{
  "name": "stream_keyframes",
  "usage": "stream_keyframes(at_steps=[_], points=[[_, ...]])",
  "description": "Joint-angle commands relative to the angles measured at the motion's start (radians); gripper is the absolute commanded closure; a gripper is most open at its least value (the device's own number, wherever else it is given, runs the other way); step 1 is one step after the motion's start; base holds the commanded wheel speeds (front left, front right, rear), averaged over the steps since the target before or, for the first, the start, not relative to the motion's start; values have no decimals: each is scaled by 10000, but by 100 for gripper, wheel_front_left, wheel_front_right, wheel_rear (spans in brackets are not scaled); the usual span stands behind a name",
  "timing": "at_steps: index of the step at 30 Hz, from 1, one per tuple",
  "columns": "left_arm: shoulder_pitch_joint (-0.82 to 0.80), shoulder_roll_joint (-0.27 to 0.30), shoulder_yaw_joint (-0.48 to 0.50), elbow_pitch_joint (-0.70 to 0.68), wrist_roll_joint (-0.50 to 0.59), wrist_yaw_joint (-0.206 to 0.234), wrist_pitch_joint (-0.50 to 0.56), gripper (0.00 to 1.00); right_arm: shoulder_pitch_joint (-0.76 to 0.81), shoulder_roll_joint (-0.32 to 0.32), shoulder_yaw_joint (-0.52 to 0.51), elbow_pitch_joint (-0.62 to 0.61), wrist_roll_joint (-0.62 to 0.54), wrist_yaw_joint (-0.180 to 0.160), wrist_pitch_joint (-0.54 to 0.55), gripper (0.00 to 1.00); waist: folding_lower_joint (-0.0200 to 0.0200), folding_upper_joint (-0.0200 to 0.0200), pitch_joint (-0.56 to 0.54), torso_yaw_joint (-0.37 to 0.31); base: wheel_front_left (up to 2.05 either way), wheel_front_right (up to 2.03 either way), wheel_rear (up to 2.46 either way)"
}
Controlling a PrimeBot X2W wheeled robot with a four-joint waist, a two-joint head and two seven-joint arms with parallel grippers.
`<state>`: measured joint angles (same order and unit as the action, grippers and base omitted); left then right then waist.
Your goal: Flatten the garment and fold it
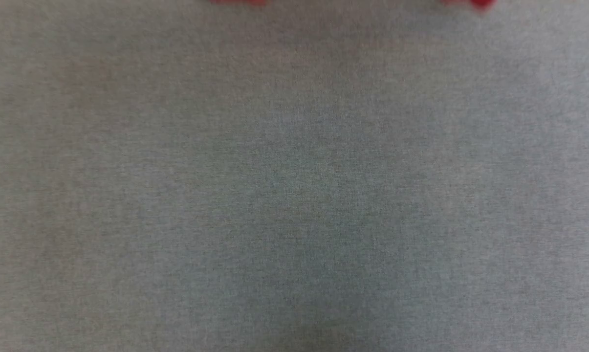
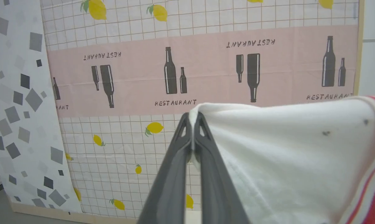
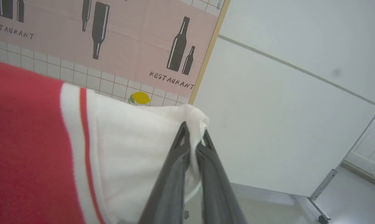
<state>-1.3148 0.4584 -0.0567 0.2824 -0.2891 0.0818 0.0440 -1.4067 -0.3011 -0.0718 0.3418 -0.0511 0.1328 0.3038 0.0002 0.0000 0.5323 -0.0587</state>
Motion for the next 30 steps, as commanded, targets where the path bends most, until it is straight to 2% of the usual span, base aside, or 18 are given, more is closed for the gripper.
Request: stream_keyframes(at_steps=[1,6,12,18,22,25,30], points=[[-254,-27,98,105,37,63,-359,100,-293,41,-110,104,-182,-21,-354,100,-2,0,416,-105,0,0,0],[-214,-185,-24,561,-23,-189,-1344,100,-585,189,-153,547,-474,-21,-1585,100,-2,0,435,-27,0,0,0],[1401,-174,-373,1589,-203,-696,-1355,100,780,327,372,1522,51,-21,-2307,100,-2,0,-187,-31,0,0,0],[4045,-413,-441,2355,-1060,-1250,-592,100,3225,68,1102,2058,1354,-21,-2455,100,-2,0,-1451,59,0,0,0],[6252,-819,-223,2133,-2092,-1471,207,100,5243,-216,1495,1730,2416,-21,-2179,100,-2,0,-2405,153,0,0,0],[8159,-1127,-40,1566,-2759,-1405,758,100,6968,-332,1610,1230,3101,-21,-1769,100,-2,0,-3113,162,0,0,0],[10763,-1517,-37,193,-3374,-1083,1635,100,9515,-500,1139,55,3529,-21,-1175,100,-2,0,-3745,288,0,0,0]])
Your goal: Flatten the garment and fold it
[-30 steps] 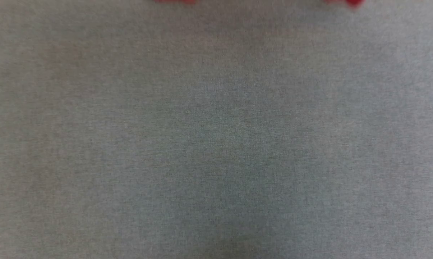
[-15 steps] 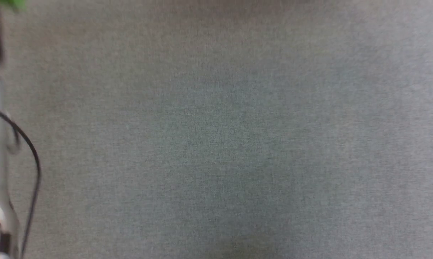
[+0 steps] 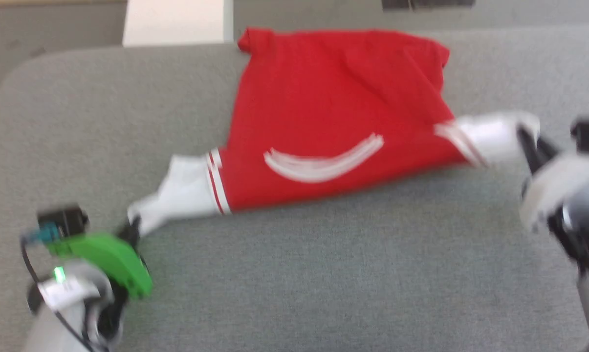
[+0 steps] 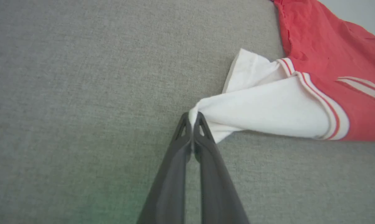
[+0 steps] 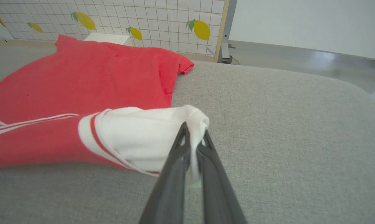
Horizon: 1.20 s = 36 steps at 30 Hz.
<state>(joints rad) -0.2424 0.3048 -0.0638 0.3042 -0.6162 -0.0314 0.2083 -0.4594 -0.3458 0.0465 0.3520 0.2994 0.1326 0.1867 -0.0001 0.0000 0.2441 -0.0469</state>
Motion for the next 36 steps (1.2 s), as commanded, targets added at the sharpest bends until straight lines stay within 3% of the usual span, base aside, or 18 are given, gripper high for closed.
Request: stream_keyframes(at_steps=[1,8,14,19,25,26,27,28,31,36], points=[[510,-60,17,-313,-208,135,167,100,586,-23,-209,-347,65,-19,152,100,1,0,-951,206,0,0,0],[2976,-153,-44,-1968,-565,970,1482,100,3412,697,-1607,-1926,-70,-19,1555,100,1,0,-1460,387,0,0,0],[4269,-75,-171,-2905,-605,1673,2490,100,5056,2117,-3186,-2948,-432,-19,3402,100,1,0,-1587,484,0,0,0],[4734,-201,-400,-3198,-661,1832,2804,100,5732,2774,-3835,-2984,-557,-19,4376,100,1,0,-1536,471,0,0,0],[4751,-364,-528,-3340,-665,1728,2543,100,5862,2941,-3887,-2295,-246,-19,4399,100,1,0,-1458,431,0,0,0],[4712,-382,-532,-3368,-666,1688,2460,100,5825,2946,-3872,-2218,-175,-19,4309,71,1,0,-1437,432,0,0,0],[4674,-383,-529,-3401,-649,1666,2393,100,5789,2948,-3827,-2170,-81,-19,4237,52,1,0,-1416,439,0,0,0],[4629,-378,-535,-3441,-623,1639,2326,100,5727,2950,-3799,-2152,14,-19,4106,0,1,0,-1387,446,0,0,0],[4511,-387,-530,-3580,-604,1580,2174,100,5460,2952,-3723,-2337,73,-19,3572,0,1,0,-1286,484,0,0,0],[4243,-397,-621,-3898,-521,1513,2047,100,4434,2949,-3695,-2852,-3,-19,1780,0,1,0,-915,710,0,0,0]])
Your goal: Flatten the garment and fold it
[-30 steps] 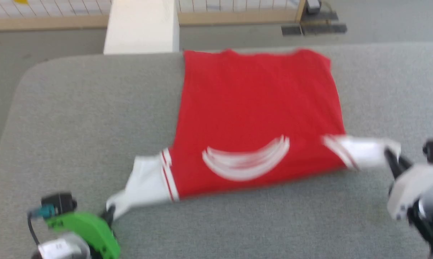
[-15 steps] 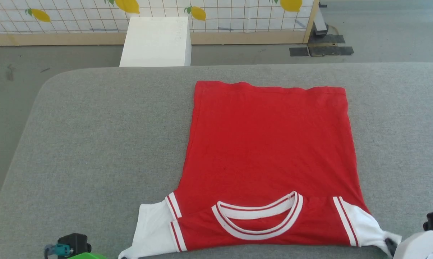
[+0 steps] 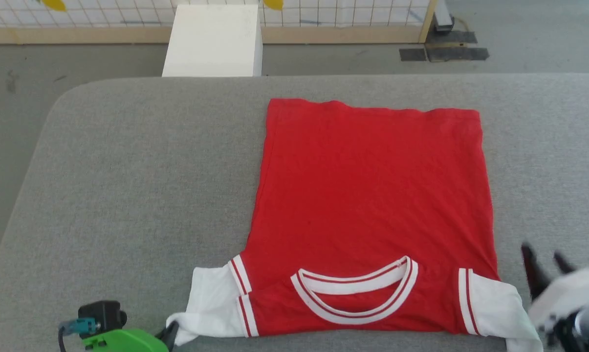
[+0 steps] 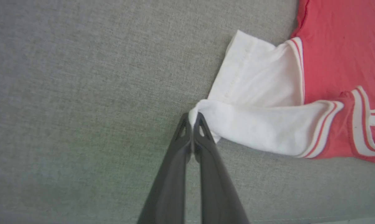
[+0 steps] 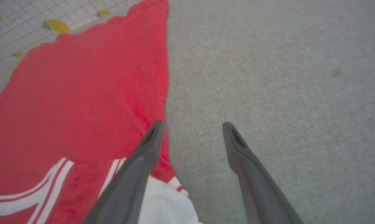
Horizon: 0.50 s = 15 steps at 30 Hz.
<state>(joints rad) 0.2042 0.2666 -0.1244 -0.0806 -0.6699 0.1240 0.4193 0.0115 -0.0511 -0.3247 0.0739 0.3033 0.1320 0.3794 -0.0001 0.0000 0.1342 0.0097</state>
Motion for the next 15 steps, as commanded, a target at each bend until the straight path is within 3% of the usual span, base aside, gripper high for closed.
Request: stream_keyframes(at_steps=[1,8,15], points=[[-297,-24,-36,-107,28,-63,-90,100,-553,-24,33,-79,-50,-13,-510,0,1,0,288,206,0,0,0],[-1038,-92,-271,-538,138,-266,-225,100,-3446,-805,215,1209,-96,-13,-2708,0,1,0,1376,869,0,0,0],[-1747,-309,-614,-877,201,-553,-453,100,-6400,-1795,-1,3715,-281,-13,-2296,0,1,0,2609,1783,0,0,0]])
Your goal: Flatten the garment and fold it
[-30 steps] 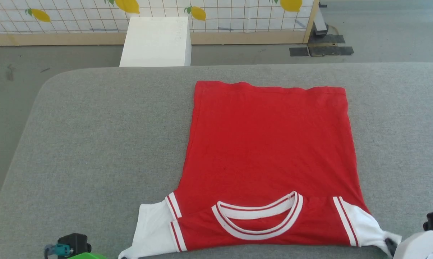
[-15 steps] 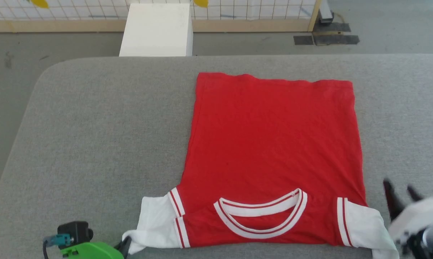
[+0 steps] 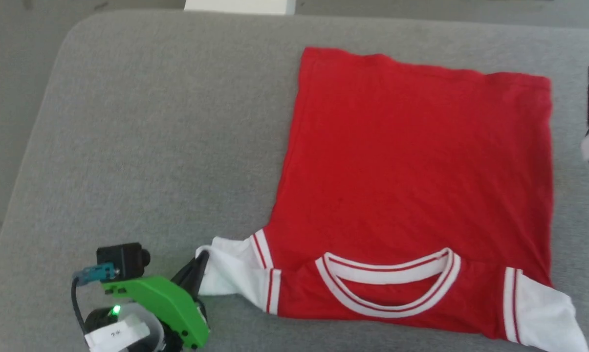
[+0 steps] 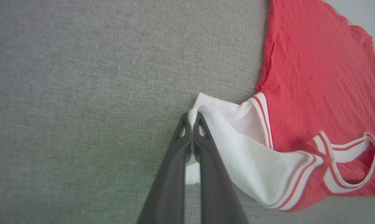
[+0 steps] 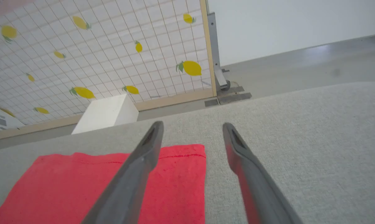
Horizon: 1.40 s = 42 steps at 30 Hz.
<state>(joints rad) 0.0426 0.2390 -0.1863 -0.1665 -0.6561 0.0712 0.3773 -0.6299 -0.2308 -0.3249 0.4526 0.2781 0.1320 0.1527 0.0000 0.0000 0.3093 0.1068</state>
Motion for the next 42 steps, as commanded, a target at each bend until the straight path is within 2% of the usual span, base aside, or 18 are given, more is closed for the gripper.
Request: stream_keyframes(at_steps=[1,7,12,13,14,15,16,17,19,21,25,30,34,38,42], points=[[-217,-68,-47,-47,65,-77,-75,100,-398,-113,-125,304,-171,-13,229,0,0,0,1024,944,0,0,0],[-561,-278,-312,-96,70,-301,-313,100,-2103,-581,-1164,1951,-1560,-13,2212,0,0,0,1701,1586,0,0,0],[-653,-352,-406,48,36,-412,-448,100,-2803,-562,-1985,2430,-3096,-13,4038,0,0,0,1852,1797,0,0,0],[-659,-362,-410,84,24,-420,-466,100,-2866,-551,-2090,2431,-3376,-13,4339,20,0,0,1853,1812,0,0,0],[-663,-374,-414,129,8,-429,-487,100,-2904,-529,-2143,2405,-3733,-13,4731,53,0,0,1839,1822,0,0,0],[-663,-376,-415,168,3,-434,-504,100,-2904,-514,-2194,2356,-4006,-13,5020,66,0,0,1810,1823,0,0,0],[-657,-374,-416,208,2,-433,-516,100,-2879,-491,-2189,2283,-4272,-13,5286,91,0,0,1775,1818,0,0,0],[-642,-373,-414,260,-4,-428,-526,100,-2806,-456,-2153,2172,-4542,-13,5561,100,0,0,1711,1804,0,0,0],[-607,-362,-408,341,-11,-410,-535,100,-2589,-391,-2100,1888,-4853,-13,5843,100,0,0,1582,1767,0,0,0],[-572,-346,-386,407,-11,-388,-560,100,-2354,-347,-1959,1555,-4838,-13,5528,100,0,0,1415,1700,0,0,0],[-450,-271,-301,558,-12,-333,-619,100,-1451,-100,-1733,738,-4097,-13,3451,100,0,0,827,1433,0,0,0],[-84,-133,-178,631,-45,-204,-599,100,388,338,-1639,-134,-2930,-13,484,100,0,0,-212,867,0,0,0],[309,45,-69,571,-54,-46,-472,100,2098,878,-2031,-865,-2178,-13,-897,100,0,0,-1038,345,0,0,0],[698,216,62,386,-88,121,-333,100,3785,1376,-2469,-1645,-1777,-13,-1293,100,0,0,-1520,-261,0,0,0],[930,332,125,175,-96,250,-207,100,5013,1688,-2830,-2141,-1548,-13,-1032,100,0,0,-1721,-832,0,0,0]])
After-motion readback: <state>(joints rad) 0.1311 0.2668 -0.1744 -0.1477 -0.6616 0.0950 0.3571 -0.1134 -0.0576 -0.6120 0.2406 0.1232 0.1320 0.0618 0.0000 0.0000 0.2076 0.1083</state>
